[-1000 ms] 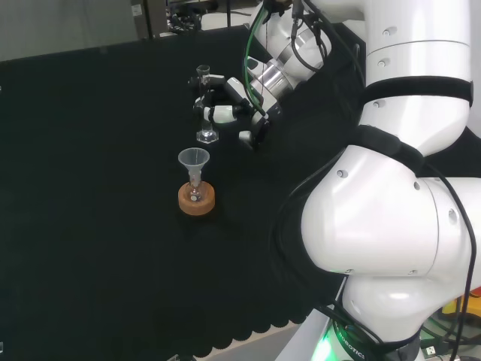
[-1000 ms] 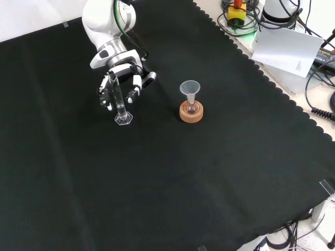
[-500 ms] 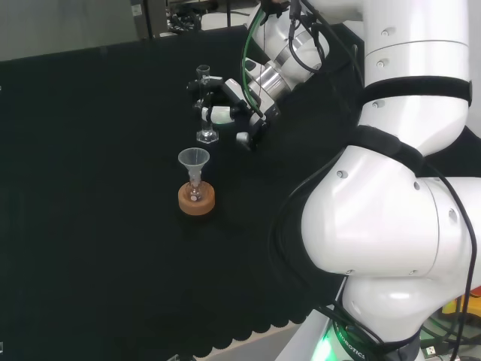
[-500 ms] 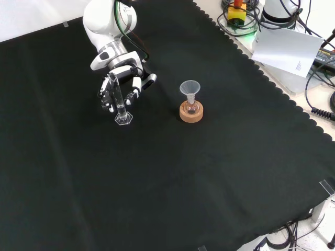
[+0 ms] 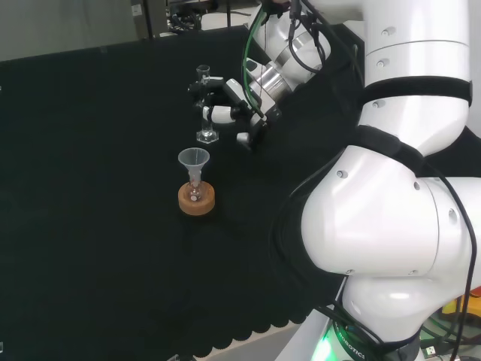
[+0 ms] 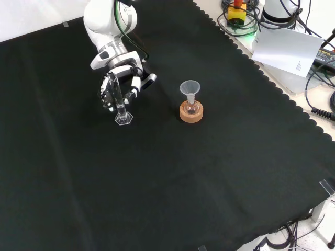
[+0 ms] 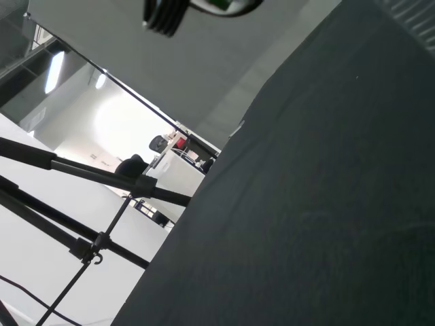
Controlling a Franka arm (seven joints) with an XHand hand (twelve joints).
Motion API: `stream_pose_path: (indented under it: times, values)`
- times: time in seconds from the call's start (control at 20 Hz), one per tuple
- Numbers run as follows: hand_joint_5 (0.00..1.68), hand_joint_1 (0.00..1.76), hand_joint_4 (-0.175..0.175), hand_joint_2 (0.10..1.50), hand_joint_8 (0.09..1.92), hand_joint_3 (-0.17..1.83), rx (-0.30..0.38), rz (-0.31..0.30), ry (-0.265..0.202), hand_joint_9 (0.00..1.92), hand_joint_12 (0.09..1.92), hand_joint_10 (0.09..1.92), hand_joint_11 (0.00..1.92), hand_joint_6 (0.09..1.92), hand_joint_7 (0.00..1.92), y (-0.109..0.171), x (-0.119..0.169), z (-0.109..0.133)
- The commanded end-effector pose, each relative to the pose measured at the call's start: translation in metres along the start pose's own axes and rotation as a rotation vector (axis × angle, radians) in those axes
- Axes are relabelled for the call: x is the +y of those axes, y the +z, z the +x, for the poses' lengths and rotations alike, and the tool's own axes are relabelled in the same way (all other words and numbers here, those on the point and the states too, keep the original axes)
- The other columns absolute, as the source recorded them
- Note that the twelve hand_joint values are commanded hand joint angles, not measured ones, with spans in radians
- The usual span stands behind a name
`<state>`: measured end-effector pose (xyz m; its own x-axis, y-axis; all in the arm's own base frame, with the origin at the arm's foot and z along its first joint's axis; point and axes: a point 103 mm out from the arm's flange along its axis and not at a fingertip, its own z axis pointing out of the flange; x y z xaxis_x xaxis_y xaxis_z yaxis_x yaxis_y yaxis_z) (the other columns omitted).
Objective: Pick up the graduated cylinder.
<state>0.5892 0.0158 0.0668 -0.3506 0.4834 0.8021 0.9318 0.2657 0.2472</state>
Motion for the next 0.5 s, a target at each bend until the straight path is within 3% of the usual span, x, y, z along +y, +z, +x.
stream_pose_path:
  times: [0.05,0.25,0.35,0.5]
  values:
    - [0.76,1.06,-0.023,0.88,0.59,0.54,-0.016,0.005,0.004,1.14,0.93,0.21,1.02,0.56,0.83,0.002,-0.001,0.001]
    - [0.82,1.07,-0.021,0.92,0.56,0.54,-0.040,0.010,0.007,1.18,0.89,0.19,1.07,0.56,0.91,-0.001,0.001,0.003]
    - [0.83,1.08,-0.075,1.07,0.54,0.26,-0.061,0.021,0.009,1.24,0.85,0.17,1.15,0.98,0.99,-0.006,0.001,0.005]
    - [0.84,1.09,-0.115,1.17,0.51,0.04,-0.093,0.037,0.013,1.29,0.81,0.14,1.21,1.19,1.05,-0.013,0.001,0.007]
